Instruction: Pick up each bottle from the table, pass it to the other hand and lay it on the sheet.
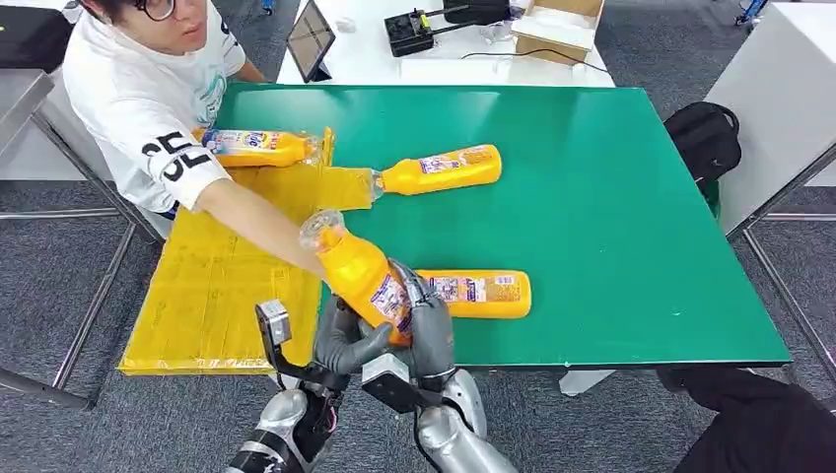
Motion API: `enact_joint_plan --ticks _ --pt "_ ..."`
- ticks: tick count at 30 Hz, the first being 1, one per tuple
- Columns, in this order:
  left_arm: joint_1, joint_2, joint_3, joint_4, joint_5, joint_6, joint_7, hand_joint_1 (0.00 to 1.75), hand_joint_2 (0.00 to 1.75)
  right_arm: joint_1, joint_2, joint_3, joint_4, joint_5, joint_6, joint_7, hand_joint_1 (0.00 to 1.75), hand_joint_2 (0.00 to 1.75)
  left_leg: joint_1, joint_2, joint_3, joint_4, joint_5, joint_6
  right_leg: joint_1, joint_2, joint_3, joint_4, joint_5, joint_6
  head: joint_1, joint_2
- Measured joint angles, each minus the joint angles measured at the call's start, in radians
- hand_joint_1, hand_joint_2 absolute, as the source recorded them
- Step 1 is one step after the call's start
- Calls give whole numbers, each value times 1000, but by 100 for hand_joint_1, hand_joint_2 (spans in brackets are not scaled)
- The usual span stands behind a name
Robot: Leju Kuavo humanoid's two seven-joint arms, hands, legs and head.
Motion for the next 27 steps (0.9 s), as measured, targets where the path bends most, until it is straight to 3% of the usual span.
enact_joint_plan --ticks 9,27 --pt "22 0 47 2 7 6 -5 0 175 -50 -5 100 86 -36 1 2 175 175 0 1 0 0 0 0 0 0 -1 0 0 0 0 0" --pt "26 1 53 10 10 10 -6 0 175 -66 -7 124 119 -39 1 2 175 175 0 2 0 0 0 0 0 1 -2 0 0 0 0 0"
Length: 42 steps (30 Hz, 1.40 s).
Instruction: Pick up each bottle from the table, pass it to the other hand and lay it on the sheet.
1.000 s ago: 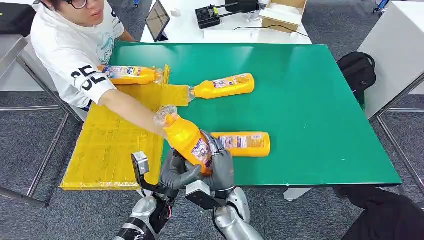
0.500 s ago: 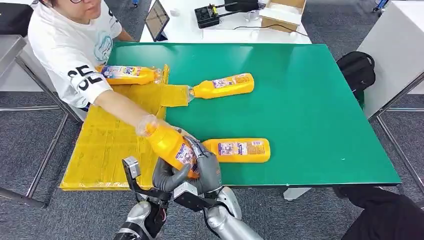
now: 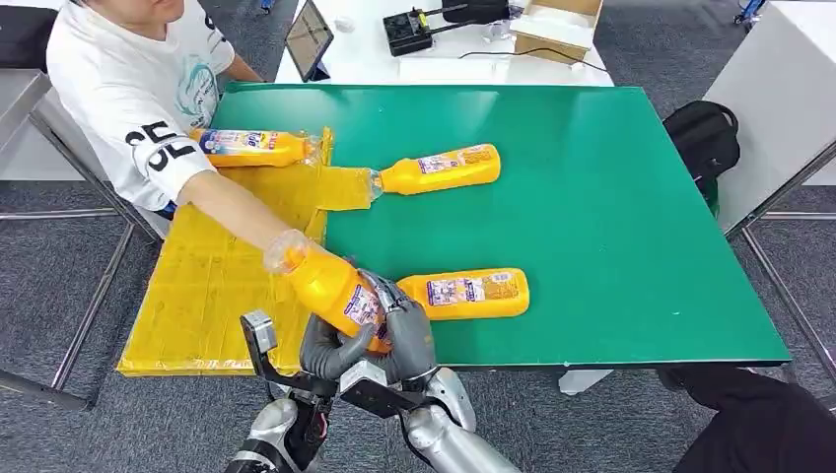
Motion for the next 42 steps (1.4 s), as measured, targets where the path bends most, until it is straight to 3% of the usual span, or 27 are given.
enact_joint_plan --ticks 4,5,28,29,30,31,38,42 --pt "0 0 0 4 0 0 0 0 175 0 0 0 2 0 0 0 175 175 0 0 0 0 0 0 0 0 0 0 0 0 0 0" --pt "0 0 0 4 0 0 0 175 175 0 0 1 3 0 0 0 175 175 0 0 0 0 0 0 0 0 0 0 0 0 0 0" --pt "15 0 40 -37 66 -11 -9 175 175 -34 0 67 32 -36 23 9 175 175 0 1 0 0 0 0 0 1 -1 0 0 0 0 0" --pt "15 0 40 -37 66 -11 -8 175 175 -36 0 68 34 -36 23 9 0 175 0 1 0 0 0 0 0 1 -1 0 0 0 -1 0" --pt "15 0 41 -37 66 -11 -7 175 175 -36 0 69 34 -36 23 9 0 175 0 1 0 0 0 0 0 1 -1 0 0 0 -1 0" --pt "15 0 41 -37 66 -11 -6 175 175 -37 0 70 34 -37 23 9 0 0 0 1 0 0 0 0 0 1 -1 0 0 0 0 0" --pt "15 0 50 -56 3 43 -25 175 175 -31 0 78 40 -43 20 0 0 0 0 1 0 0 0 0 0 1 0 0 0 0 -1 0" --pt "14 0 57 -104 -93 127 -48 175 175 -11 0 18 -19 54 68 6 0 0 0 1 0 0 0 0 0 1 0 0 0 0 0 0"
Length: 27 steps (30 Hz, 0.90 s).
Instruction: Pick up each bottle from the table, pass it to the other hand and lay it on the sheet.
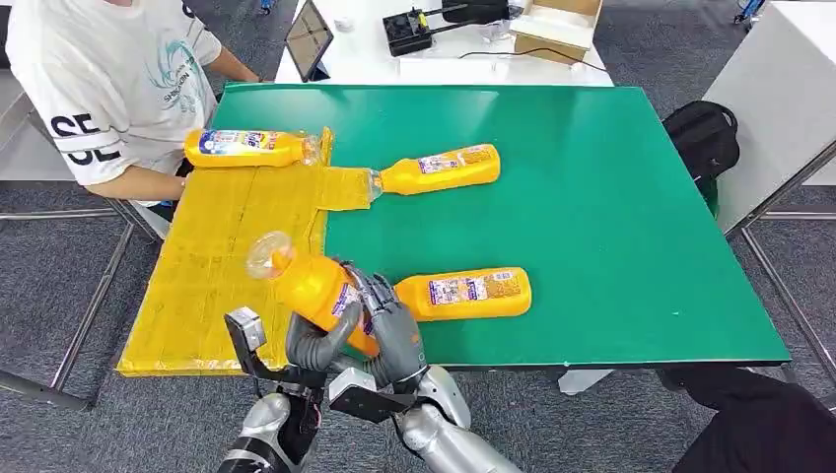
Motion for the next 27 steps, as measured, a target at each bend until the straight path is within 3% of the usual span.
enact_joint_plan --ticks 13,18,27 --pt "-18 -1 8 -34 -18 19 0 175 175 41 5 -59 -74 41 55 -3 0 0 0 0 0 0 0 0 0 0 0 0 0 0 0 0" --pt "-30 -1 16 -62 -117 194 -7 175 175 62 3 -84 -142 84 80 -8 0 0 0 0 0 0 0 0 0 0 0 0 0 0 0 0" --pt "-71 -1 76 -109 -159 305 -5 175 175 104 0 -142 -312 56 131 -9 0 0 0 -2 0 0 0 0 0 0 1 0 0 0 1 0"
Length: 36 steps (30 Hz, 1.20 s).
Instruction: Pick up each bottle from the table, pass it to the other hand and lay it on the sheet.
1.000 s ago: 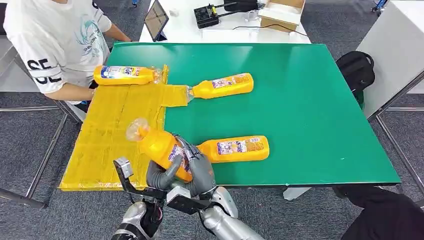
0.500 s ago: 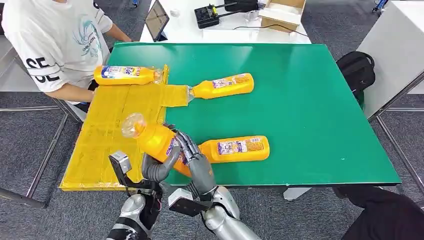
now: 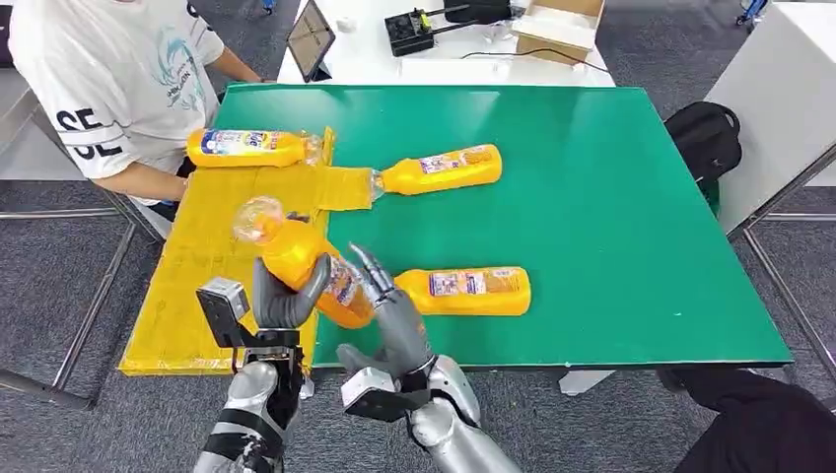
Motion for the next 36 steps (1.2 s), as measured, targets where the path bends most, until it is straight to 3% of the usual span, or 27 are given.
enact_joint_plan --ticks 22,27,30,33,36 --pt "-43 0 107 -26 -25 91 0 175 175 43 0 -74 -121 -147 3 -3 0 0 0 0 0 0 0 0 0 0 0 0 0 0 0 0" --pt "-42 7 76 -34 -227 373 0 175 175 44 0 -82 -122 -159 11 -3 0 0 0 0 0 0 0 0 0 0 0 0 0 0 0 0" --pt "-50 19 48 -25 -578 585 0 175 175 43 0 -82 -121 -177 -3 -5 0 0 0 0 -1 0 0 0 0 0 0 0 0 0 0 0" --pt "-65 10 104 -25 -999 606 0 175 175 41 0 -76 -119 -186 -20 -5 0 0 0 -2 -1 0 0 0 0 -1 0 0 0 0 0 0" --pt "-69 5 130 -25 -1005 610 0 175 175 41 0 -74 -118 -190 -23 -6 0 0 0 0 -1 0 0 0 0 0 0 0 0 0 0 0"
